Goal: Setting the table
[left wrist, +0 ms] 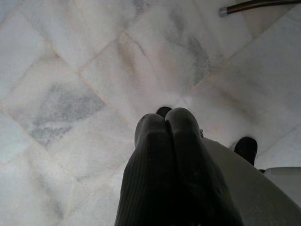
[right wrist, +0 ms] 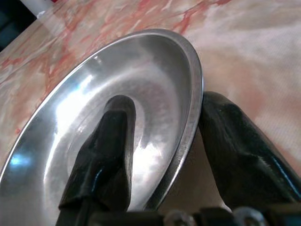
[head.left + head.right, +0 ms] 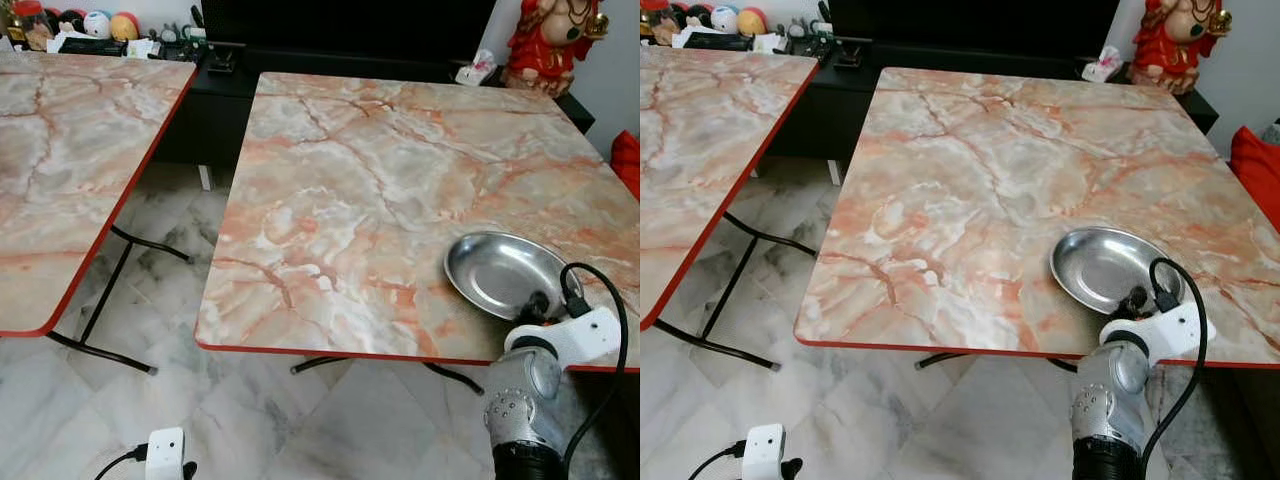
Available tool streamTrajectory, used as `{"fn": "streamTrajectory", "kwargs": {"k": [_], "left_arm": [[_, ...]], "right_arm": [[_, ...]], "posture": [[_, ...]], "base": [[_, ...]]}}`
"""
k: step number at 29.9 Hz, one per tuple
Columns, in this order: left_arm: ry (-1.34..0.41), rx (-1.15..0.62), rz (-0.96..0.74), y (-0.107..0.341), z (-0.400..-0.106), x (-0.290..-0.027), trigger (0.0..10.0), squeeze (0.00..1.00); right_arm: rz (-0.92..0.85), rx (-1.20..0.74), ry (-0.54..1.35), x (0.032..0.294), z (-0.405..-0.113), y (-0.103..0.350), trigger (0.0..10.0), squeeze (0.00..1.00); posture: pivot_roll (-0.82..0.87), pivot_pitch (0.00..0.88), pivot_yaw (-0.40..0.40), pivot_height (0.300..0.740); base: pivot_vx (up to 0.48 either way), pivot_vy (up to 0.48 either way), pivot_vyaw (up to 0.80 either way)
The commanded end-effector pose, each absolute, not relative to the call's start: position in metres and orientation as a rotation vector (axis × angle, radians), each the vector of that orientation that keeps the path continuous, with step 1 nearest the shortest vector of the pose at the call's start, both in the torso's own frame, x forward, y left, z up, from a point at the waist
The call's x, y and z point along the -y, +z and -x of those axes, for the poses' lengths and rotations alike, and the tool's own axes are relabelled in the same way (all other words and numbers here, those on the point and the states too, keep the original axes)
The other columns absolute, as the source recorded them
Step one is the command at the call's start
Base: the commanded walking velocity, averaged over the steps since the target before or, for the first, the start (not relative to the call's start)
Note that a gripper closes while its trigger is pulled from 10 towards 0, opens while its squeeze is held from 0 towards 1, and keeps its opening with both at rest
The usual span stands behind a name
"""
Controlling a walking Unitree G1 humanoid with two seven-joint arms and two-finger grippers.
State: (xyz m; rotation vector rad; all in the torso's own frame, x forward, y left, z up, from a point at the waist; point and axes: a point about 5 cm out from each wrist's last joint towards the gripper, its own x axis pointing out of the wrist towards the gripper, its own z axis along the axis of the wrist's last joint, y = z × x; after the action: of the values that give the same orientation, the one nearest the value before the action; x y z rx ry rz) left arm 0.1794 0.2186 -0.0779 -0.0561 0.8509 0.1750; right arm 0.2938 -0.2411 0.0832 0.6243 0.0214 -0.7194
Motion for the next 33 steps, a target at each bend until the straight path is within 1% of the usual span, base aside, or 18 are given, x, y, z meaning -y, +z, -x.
{"fn": "streamTrajectory", "kwargs": {"k": [1,9,20,30,33], "left_arm": [[0.167,-0.881,0.059,-0.082,-0.172,-0.216,10.0,0.0],[0.166,-0.882,0.062,-0.082,-0.172,-0.216,10.0,0.0],[0.157,-0.871,0.062,-0.081,-0.175,-0.214,10.0,0.0],[0.161,-0.868,0.058,-0.081,-0.174,-0.216,10.0,0.0],[0.162,-0.869,0.058,-0.081,-0.174,-0.217,10.0,0.0]], "right_arm": [[-0.612,-0.017,-0.735,0.246,-0.291,0.083,10.0,0.0],[-0.606,-0.013,-0.733,0.245,-0.289,0.084,10.0,0.0],[-0.604,-0.062,-0.757,0.241,-0.273,0.074,10.0,0.0],[-0.616,-0.085,-0.712,0.236,-0.276,0.075,10.0,0.0],[-0.602,-0.043,-0.689,0.234,-0.275,0.081,10.0,0.0]], "posture": [[0.06,0.107,-0.093,0.74],[0.06,0.109,-0.092,0.74],[0.05,0.107,-0.091,0.74],[0.05,0.104,-0.093,0.74],[0.06,0.105,-0.095,0.74]], "base": [[0.0,0.0,0.0],[0.0,0.0,0.0],[0.0,0.0,0.0],[0.0,0.0,0.0],[0.0,0.0,0.0]]}}
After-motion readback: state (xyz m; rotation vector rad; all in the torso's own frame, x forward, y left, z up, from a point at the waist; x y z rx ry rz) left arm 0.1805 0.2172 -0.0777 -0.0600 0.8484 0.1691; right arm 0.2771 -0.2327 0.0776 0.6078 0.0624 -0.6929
